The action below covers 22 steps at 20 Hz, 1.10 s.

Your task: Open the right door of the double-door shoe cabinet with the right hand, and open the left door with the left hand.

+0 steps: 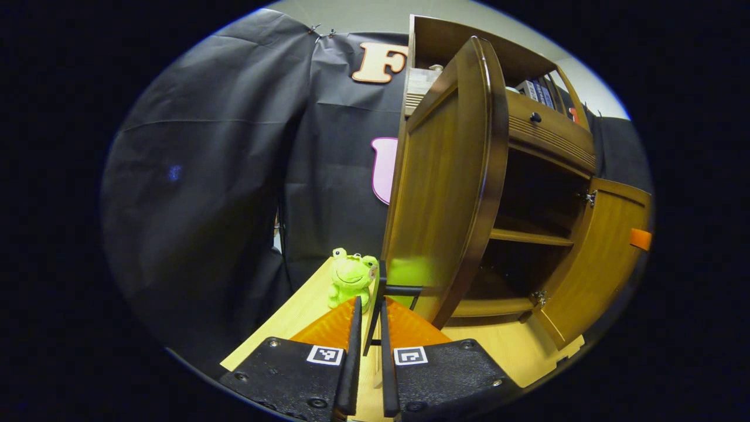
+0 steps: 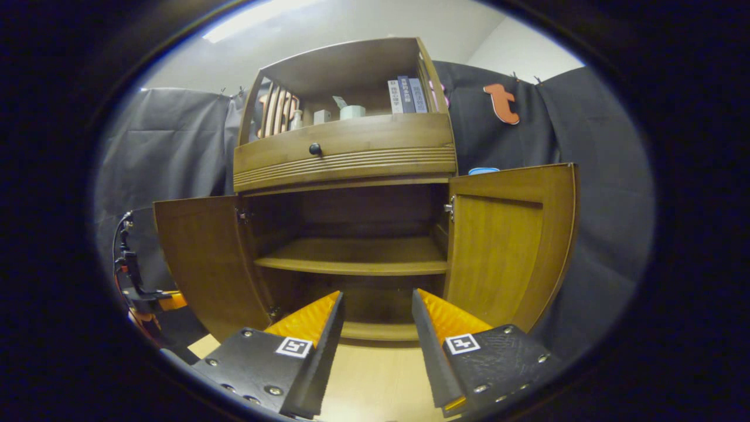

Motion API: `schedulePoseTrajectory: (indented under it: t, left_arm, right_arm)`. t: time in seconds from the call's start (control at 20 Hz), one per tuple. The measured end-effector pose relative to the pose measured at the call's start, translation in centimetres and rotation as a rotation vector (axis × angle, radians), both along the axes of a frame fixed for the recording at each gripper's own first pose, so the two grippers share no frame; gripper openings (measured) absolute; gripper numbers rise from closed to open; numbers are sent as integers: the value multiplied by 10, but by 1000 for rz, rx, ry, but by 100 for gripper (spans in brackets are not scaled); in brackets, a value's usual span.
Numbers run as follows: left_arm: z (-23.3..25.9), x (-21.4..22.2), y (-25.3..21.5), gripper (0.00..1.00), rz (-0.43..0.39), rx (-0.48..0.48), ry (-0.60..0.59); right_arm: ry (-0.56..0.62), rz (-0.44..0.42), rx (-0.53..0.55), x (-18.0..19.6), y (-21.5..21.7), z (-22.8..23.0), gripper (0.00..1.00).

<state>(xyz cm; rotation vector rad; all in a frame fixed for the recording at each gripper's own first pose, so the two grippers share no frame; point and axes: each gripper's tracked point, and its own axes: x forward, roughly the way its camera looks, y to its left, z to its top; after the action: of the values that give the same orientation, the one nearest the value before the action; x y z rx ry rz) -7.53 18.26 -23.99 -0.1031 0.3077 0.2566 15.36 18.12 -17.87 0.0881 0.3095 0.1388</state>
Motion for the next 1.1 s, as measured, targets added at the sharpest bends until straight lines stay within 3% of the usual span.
schedulePoseTrajectory:
  t: [0.4, 0.6, 0.65, 0.7, 0.75, 0.8, 0.9, 0.95, 1.1]
  left_arm:
    - [4, -8, 12, 18, 14, 17, 3]
    - [8, -21, 28, 18, 72, 19, 1]
    - [9, -25, 32, 18, 89, 19, -1]
    - [10, -30, 38, 18, 106, 19, -4]
    - [12, -35, 41, 27, 123, 15, -9]
    - [14, -39, 42, 9, 132, 5, -18]
    - [20, -42, 39, 9, 141, -14, -34]
    - [23, -44, 37, 9, 146, -14, -36]
    - [33, -50, 28, 8, 156, 42, -32]
  right_arm:
    - [0, 20, -5, 10, 4, -4, 68]
    - [-1, 47, -5, 16, 10, -6, 68]
    - [-1, 55, -2, 17, 12, -6, 64]
    - [0, 62, 0, 18, 13, -7, 68]
    - [0, 69, 2, 19, 14, -7, 68]
    - [0, 76, 4, 20, 16, -8, 68]
    - [0, 88, 7, 23, 17, -9, 64]
    - [0, 90, 8, 24, 16, -10, 68]
    - [0, 90, 11, 24, 12, -10, 64]
